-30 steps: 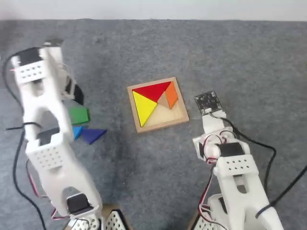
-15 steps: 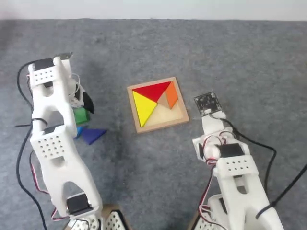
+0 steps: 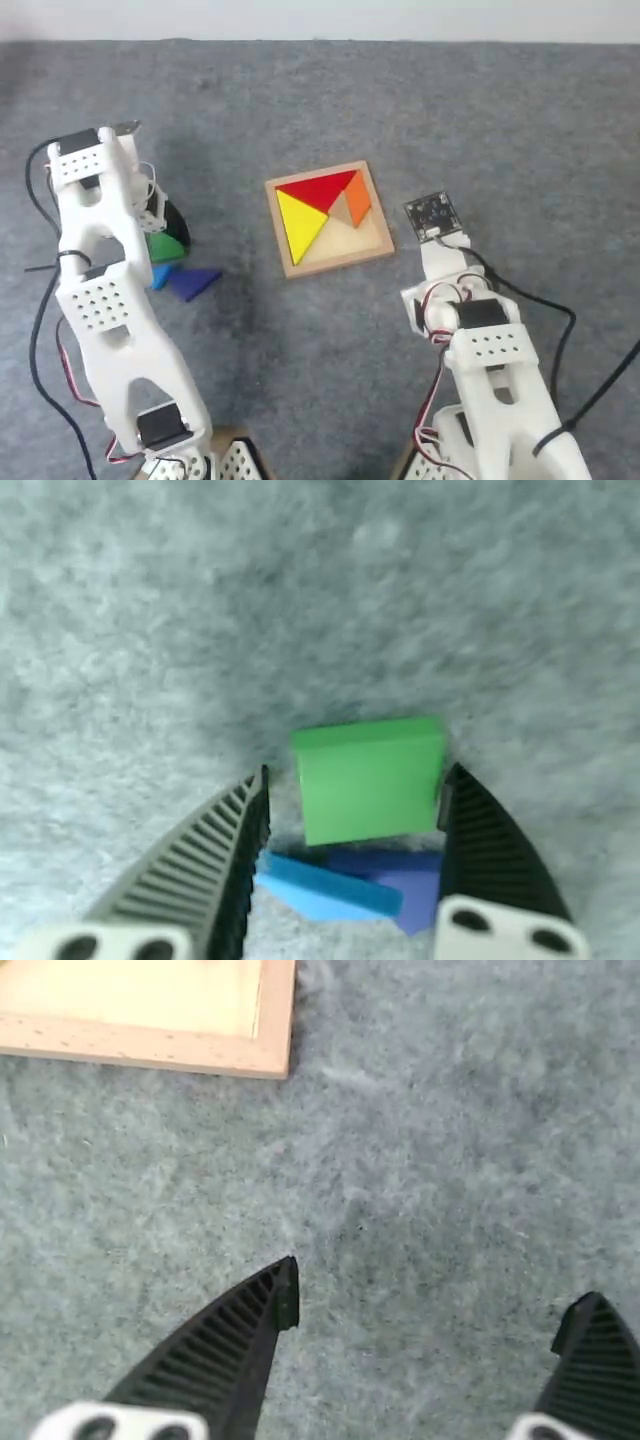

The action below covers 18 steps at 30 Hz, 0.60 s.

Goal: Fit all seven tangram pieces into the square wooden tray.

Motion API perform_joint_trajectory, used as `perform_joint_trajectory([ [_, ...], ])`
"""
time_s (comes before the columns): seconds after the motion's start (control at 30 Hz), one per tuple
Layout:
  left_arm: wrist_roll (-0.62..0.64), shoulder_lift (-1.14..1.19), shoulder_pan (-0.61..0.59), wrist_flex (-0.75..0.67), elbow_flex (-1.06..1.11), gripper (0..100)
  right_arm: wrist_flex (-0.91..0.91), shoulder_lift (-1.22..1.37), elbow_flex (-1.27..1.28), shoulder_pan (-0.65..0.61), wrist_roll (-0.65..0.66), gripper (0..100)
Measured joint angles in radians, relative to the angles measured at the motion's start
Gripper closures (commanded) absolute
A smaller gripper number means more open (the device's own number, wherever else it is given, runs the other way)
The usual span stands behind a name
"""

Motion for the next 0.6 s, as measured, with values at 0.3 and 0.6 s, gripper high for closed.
perform_joint_trajectory([
  [0.3,0.008,-0.006,0.069,-0.032,0.078,84,0.000,0.000,0.000,0.000,0.000,59.7],
  [0.6,0.021,-0.041,0.140,-0.057,0.063,87,-0.031,0.002,0.009,-0.002,0.000,59.7],
])
